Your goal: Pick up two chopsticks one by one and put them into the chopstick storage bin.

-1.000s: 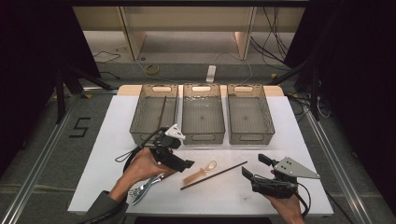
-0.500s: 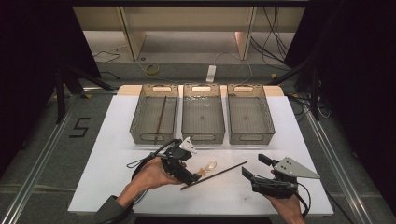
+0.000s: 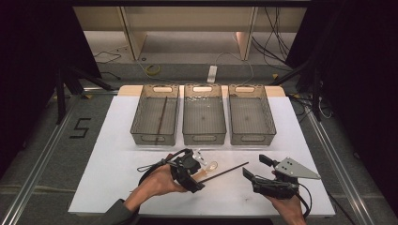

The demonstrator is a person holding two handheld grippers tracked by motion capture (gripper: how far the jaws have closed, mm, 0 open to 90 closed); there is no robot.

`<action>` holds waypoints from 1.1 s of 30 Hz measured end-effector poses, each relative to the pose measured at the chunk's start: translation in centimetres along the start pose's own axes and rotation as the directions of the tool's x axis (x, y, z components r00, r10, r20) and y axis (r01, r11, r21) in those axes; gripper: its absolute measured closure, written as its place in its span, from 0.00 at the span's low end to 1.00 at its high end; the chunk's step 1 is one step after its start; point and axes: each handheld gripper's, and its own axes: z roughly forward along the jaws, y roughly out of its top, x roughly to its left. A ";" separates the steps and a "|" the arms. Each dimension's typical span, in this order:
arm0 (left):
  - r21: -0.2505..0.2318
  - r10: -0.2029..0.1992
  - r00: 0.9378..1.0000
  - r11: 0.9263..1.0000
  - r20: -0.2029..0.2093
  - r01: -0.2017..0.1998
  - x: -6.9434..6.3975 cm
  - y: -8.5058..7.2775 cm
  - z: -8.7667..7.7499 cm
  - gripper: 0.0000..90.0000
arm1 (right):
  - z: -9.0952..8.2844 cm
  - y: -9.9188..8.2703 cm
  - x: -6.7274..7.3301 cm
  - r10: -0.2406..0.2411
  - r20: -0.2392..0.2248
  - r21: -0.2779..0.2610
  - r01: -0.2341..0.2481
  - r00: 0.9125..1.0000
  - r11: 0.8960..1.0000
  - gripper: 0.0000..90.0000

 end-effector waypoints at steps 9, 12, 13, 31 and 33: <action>0.056 -0.010 1.000 0.998 0.028 0.009 -0.3 0.6 1.1 0.61 | 0.1 0.0 0.0 0.001 -0.002 0.003 -0.001 1.000 1.000 0.26; 0.068 -0.027 0.999 0.997 0.017 0.026 -0.2 0.8 1.4 0.66 | 0.1 0.0 0.0 0.001 -0.002 0.003 -0.001 1.000 1.000 0.26; 0.075 -0.032 0.999 0.997 0.009 0.031 -0.2 0.8 1.5 0.67 | 0.1 0.0 0.0 0.002 -0.001 0.003 -0.002 1.000 1.000 0.26; 0.149 -0.037 0.999 0.988 -0.033 0.041 0.0 1.0 3.1 0.81 | 0.1 0.0 0.1 -0.001 -0.010 0.004 0.001 1.000 1.000 0.26; 0.151 -0.035 0.998 0.988 -0.045 0.042 -0.1 1.0 3.3 0.82 | 0.1 0.0 0.1 -0.002 -0.010 0.005 0.002 1.000 1.000 0.26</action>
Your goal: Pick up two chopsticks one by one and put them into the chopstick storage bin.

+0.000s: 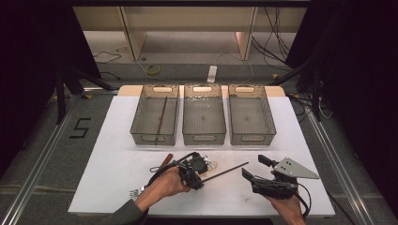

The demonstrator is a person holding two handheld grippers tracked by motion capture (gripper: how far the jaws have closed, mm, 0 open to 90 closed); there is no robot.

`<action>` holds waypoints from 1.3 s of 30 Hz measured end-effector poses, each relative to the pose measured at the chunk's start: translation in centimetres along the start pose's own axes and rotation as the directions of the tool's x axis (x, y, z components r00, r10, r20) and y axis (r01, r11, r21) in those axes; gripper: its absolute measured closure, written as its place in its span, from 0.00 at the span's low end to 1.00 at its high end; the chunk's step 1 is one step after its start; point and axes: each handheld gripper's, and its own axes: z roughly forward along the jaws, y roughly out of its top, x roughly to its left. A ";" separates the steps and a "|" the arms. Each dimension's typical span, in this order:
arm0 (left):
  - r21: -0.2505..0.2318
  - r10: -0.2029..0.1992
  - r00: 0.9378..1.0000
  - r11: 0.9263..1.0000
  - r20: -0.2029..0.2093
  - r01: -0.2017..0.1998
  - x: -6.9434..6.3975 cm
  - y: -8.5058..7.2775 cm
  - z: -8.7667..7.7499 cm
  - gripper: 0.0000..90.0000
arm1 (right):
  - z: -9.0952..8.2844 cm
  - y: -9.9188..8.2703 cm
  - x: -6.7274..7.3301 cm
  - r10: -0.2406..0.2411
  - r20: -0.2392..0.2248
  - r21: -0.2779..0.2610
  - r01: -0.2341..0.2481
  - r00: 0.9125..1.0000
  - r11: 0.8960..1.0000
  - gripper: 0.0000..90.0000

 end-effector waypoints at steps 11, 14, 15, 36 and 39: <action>0.041 0.048 0.999 0.998 -0.025 -0.047 -0.5 0.4 0.1 0.92 | 0.0 0.0 0.0 -0.001 0.004 0.002 0.001 1.000 1.000 0.26; 0.041 0.049 0.999 0.998 -0.020 -0.048 -0.5 0.4 0.1 0.93 | 0.0 0.0 0.0 0.001 0.004 0.003 -0.001 1.000 1.000 0.26; 0.041 0.051 0.999 0.998 -0.020 -0.050 -0.4 0.4 0.0 0.93 | 0.0 0.0 0.0 -0.001 0.003 0.002 0.001 1.000 1.000 0.26; -0.128 0.006 1.000 0.992 0.025 -0.002 0.9 0.2 -4.4 0.94 | -0.2 0.1 0.1 -0.005 -0.001 -0.018 0.004 1.000 1.000 0.26; -0.175 -0.020 1.000 0.984 0.022 0.023 1.6 0.0 -5.5 0.94 | -0.2 0.1 0.1 -0.008 -0.002 -0.022 0.008 1.000 1.000 0.26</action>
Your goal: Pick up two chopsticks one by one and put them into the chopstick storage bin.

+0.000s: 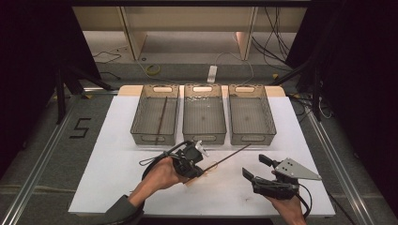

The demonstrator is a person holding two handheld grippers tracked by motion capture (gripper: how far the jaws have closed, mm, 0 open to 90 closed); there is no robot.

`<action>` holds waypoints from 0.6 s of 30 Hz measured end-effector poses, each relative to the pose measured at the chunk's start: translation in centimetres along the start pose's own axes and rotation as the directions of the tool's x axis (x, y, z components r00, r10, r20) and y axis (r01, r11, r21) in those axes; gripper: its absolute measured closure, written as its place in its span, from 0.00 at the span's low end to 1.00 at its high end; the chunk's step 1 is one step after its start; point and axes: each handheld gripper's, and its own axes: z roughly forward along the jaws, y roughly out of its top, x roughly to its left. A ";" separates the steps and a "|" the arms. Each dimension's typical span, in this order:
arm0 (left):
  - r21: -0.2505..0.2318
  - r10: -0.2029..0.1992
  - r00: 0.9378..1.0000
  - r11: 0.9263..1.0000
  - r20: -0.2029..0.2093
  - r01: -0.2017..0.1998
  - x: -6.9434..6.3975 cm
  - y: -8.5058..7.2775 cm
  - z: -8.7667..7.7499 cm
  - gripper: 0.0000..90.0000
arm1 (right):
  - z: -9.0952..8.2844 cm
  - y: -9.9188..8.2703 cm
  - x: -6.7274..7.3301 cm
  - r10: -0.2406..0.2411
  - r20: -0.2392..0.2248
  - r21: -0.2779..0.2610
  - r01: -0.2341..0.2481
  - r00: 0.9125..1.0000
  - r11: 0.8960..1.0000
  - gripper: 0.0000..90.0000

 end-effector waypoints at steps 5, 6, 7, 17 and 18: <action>-0.072 -0.049 0.999 0.996 -0.019 0.047 1.5 -0.3 -1.7 0.94 | 0.0 0.0 0.0 0.001 -0.004 -0.002 -0.001 1.000 1.000 0.26; -0.077 -0.056 0.998 0.996 -0.020 0.054 1.8 -0.5 -2.0 0.94 | 0.0 0.0 0.0 0.001 -0.005 -0.003 -0.001 1.000 1.000 0.26; -0.085 -0.069 0.997 0.994 -0.022 0.067 2.1 -0.6 -2.1 0.94 | 0.0 0.0 0.0 0.001 -0.005 -0.001 -0.001 1.000 1.000 0.26; -0.157 -0.125 0.991 0.981 -0.052 0.115 3.9 -1.2 -3.8 0.94 | 0.1 0.0 0.0 0.001 -0.006 0.001 -0.001 1.000 1.000 0.26; -0.166 -0.136 0.989 0.978 -0.053 0.125 4.2 -1.4 -4.0 0.94 | 0.0 0.0 0.0 0.001 -0.006 0.001 -0.001 1.000 1.000 0.26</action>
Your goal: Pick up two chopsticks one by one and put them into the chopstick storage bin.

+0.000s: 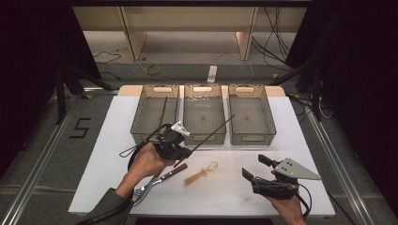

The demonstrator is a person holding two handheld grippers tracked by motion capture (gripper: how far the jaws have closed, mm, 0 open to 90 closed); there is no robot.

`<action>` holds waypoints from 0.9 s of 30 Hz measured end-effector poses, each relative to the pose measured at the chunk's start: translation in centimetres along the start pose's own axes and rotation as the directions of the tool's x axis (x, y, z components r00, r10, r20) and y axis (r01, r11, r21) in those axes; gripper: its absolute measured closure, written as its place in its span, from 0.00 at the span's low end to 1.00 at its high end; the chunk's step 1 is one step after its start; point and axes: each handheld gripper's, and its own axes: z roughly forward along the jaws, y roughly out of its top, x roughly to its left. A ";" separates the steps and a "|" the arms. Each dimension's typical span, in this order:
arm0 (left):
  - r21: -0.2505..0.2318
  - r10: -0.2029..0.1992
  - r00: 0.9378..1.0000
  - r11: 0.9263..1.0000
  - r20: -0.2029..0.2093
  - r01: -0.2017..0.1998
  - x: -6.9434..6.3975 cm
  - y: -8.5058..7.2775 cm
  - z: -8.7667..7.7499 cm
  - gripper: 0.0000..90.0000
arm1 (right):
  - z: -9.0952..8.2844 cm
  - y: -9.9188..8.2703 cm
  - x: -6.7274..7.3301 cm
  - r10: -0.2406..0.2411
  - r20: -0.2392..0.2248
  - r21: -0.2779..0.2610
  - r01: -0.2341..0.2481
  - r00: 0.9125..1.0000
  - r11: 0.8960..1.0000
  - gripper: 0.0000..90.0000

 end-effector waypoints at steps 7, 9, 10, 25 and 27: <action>-0.070 -0.065 0.997 0.996 -0.031 0.063 2.1 -0.3 -1.8 0.94 | 0.0 0.0 0.0 0.001 0.001 0.000 -0.001 1.000 1.000 0.26; -0.089 -0.080 0.996 0.993 -0.041 0.076 2.8 -0.4 -2.4 0.94 | 0.0 0.0 0.0 0.000 0.001 0.001 0.000 1.000 1.000 0.26; -0.098 -0.087 0.995 0.992 -0.048 0.082 3.2 -0.5 -2.7 0.94 | 0.0 0.0 0.0 0.000 0.000 0.001 0.000 1.000 1.000 0.26; -0.226 -0.241 0.962 0.952 -0.131 0.208 8.5 -1.9 -6.5 0.94 | 0.2 0.0 0.1 -0.002 -0.002 0.003 0.002 1.000 1.000 0.26; -0.229 -0.257 0.957 0.948 -0.138 0.221 9.1 -2.0 -6.4 0.94 | 0.2 0.0 0.1 -0.001 -0.002 0.004 0.001 1.000 1.000 0.26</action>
